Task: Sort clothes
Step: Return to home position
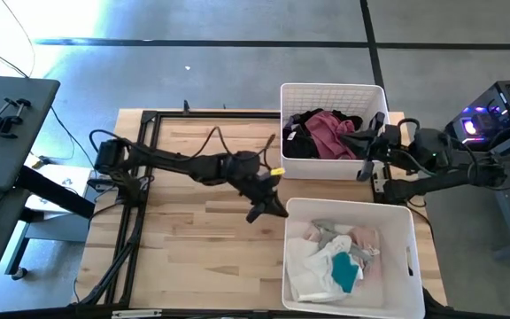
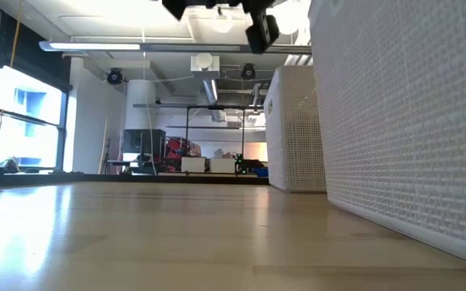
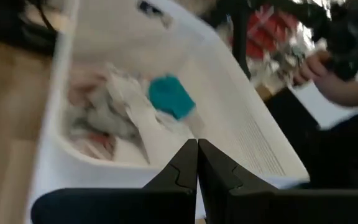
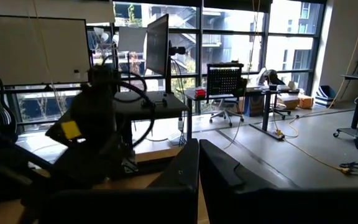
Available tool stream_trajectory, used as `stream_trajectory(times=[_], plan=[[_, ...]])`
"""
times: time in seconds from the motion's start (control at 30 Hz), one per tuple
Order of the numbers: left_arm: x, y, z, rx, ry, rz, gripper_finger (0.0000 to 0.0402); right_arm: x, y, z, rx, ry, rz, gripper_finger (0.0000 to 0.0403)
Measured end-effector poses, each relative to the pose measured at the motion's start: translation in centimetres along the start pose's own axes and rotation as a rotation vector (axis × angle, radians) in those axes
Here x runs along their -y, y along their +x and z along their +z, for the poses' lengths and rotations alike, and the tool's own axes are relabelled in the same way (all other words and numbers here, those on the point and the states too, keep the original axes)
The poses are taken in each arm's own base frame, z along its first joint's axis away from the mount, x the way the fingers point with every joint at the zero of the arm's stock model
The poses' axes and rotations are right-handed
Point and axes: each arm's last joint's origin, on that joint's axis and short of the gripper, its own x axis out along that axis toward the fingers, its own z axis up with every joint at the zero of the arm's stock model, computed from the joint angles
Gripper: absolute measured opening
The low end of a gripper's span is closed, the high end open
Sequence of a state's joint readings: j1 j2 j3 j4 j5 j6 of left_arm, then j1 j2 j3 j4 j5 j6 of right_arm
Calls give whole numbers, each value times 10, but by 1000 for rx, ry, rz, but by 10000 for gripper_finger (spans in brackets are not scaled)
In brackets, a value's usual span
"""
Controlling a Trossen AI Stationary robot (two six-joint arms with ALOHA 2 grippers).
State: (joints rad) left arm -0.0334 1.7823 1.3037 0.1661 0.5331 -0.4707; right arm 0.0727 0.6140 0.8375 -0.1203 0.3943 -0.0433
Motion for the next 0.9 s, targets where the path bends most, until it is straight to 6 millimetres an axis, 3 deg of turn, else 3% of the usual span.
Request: stream_trajectory(times=[0.27,0.37,0.5,0.63,0.77,0.9], plan=[[27,5,5,-157,26,6,0,-1,0,-13,-129,5,4,0],[33,1,10,-143,-3,15,0,-4,-2,-19,-185,55,120,0],[46,-25,28,-66,22,49,0,-3,-22,-11,-125,43,296,0],[52,-54,42,-16,42,120,0,13,-58,-11,-116,94,263,0],[60,-85,51,31,84,214,0,24,-81,-31,-97,267,228,0],[53,-103,55,35,69,305,0,20,-80,-61,-79,391,282,0]])
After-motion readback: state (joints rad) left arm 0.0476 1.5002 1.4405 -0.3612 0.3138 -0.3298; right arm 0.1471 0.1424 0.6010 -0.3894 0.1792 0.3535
